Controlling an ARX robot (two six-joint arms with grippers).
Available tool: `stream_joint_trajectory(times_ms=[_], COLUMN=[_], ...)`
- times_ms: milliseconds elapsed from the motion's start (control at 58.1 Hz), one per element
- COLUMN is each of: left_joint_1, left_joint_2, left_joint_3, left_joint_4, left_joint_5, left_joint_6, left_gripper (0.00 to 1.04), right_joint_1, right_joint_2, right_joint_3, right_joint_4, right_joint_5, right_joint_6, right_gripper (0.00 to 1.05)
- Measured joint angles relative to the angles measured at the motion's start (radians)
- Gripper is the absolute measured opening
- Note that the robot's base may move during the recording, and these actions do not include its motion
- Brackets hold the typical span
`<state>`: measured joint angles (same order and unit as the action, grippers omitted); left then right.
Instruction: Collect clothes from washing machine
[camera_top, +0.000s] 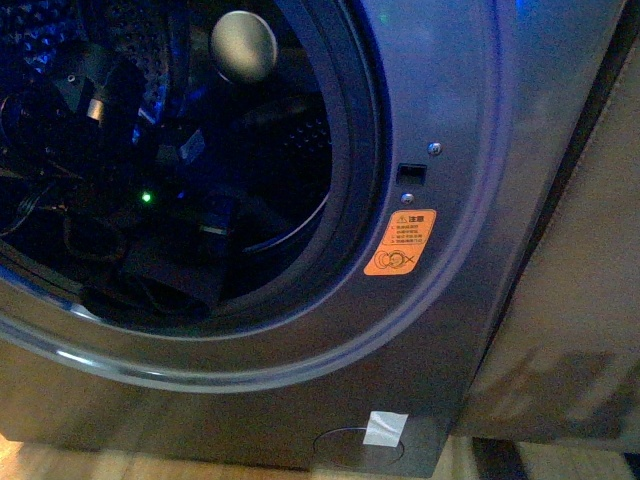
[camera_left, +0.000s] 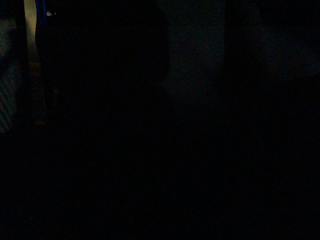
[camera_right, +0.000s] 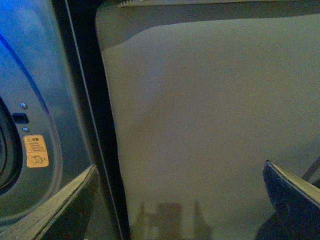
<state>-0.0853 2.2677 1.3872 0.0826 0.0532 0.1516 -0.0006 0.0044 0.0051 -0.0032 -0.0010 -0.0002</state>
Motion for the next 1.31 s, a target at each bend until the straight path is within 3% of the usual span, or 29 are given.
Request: stream_joint_trajectory(times_ms=[172,344,653,1307], left_joint_1=[0.000,0.008,0.010,-0.006], left_joint_2=[0.006,0.010,-0.044,-0.467], left_joint_3=[0.010,0.011,-0.068,-0.510], left_joint_4=[-0.019,-0.010,0.045,0.140], left_joint_5=[-0.038,-0.079,-0.045,0.216], left_joint_6=[0.031,0.077,0.077,0.028], left_gripper=[0.97,0.62,0.16,0.14], right_joint_1=[0.000,0.000,0.000,0.000], right_joint_2=[0.000,0.000,0.000,0.000], right_joint_3=[0.000,0.000,0.000,0.000], right_joint_4=[0.000,0.000,0.000,0.000], right_joint_5=[0.000,0.000,0.000,0.000], right_joint_6=[0.000,0.000,0.000,0.000], right_gripper=[0.97,0.97,0.97,0.97])
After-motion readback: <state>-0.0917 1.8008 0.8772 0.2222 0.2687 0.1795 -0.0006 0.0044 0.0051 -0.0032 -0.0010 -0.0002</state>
